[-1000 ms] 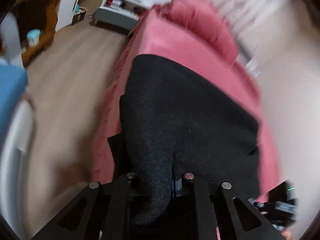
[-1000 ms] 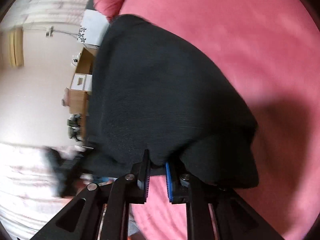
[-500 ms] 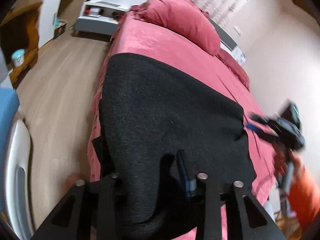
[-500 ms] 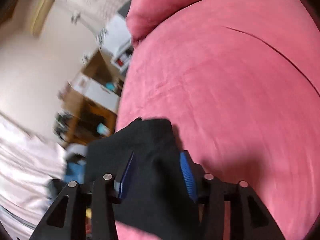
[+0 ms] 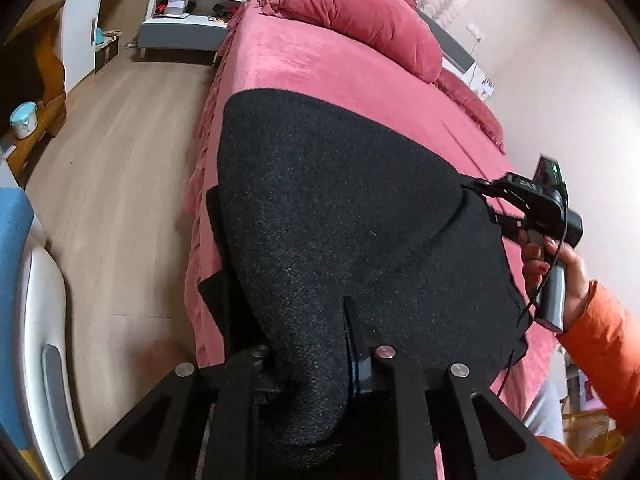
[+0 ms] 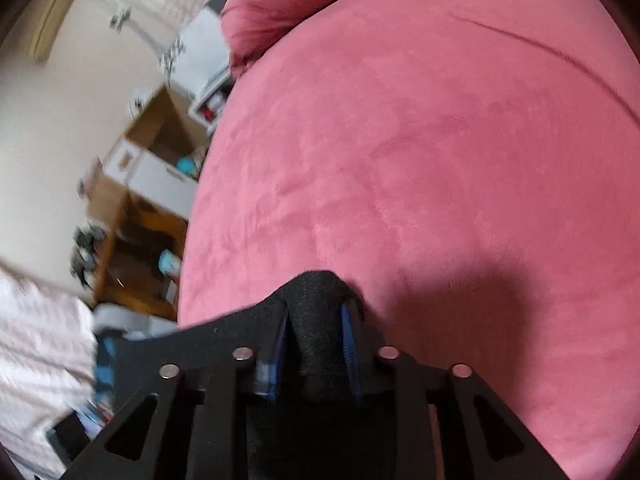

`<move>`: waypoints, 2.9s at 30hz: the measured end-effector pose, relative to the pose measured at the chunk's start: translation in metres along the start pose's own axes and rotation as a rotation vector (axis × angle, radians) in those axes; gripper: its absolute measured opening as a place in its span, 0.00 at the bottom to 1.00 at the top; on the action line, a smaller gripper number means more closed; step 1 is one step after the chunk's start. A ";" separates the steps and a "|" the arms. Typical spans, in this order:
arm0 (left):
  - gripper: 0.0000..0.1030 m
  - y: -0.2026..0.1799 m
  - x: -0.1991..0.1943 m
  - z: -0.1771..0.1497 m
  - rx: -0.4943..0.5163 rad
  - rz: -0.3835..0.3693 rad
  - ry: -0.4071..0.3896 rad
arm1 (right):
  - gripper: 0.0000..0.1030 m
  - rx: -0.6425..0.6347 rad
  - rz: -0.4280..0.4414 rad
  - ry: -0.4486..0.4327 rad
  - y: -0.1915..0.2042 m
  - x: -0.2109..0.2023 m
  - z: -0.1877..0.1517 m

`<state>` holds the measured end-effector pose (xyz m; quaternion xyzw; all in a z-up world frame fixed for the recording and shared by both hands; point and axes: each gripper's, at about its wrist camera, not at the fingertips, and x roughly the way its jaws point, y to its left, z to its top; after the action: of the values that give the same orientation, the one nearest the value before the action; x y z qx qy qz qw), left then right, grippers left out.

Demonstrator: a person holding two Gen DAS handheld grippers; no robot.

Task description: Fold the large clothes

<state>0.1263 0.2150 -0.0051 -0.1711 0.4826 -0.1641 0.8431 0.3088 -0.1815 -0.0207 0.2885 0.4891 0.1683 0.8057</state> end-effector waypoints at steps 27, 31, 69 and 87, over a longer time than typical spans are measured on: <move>0.84 -0.056 -0.075 -0.100 0.042 0.388 -0.242 | 0.59 -0.113 -0.361 -0.262 0.001 -0.127 -0.214; 0.89 -0.090 -0.066 -0.107 0.150 0.421 -0.241 | 0.59 -0.159 -0.359 -0.257 0.012 -0.137 -0.235; 1.00 0.015 0.006 -0.005 0.040 0.154 0.011 | 0.74 -0.348 -0.014 0.104 0.018 -0.019 -0.092; 0.46 -0.034 0.002 -0.013 0.103 0.109 -0.039 | 0.16 -0.336 0.127 -0.082 0.064 -0.072 -0.093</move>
<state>0.1117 0.1820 0.0029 -0.1042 0.4655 -0.1392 0.8678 0.1940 -0.1437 0.0362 0.1867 0.4016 0.2865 0.8496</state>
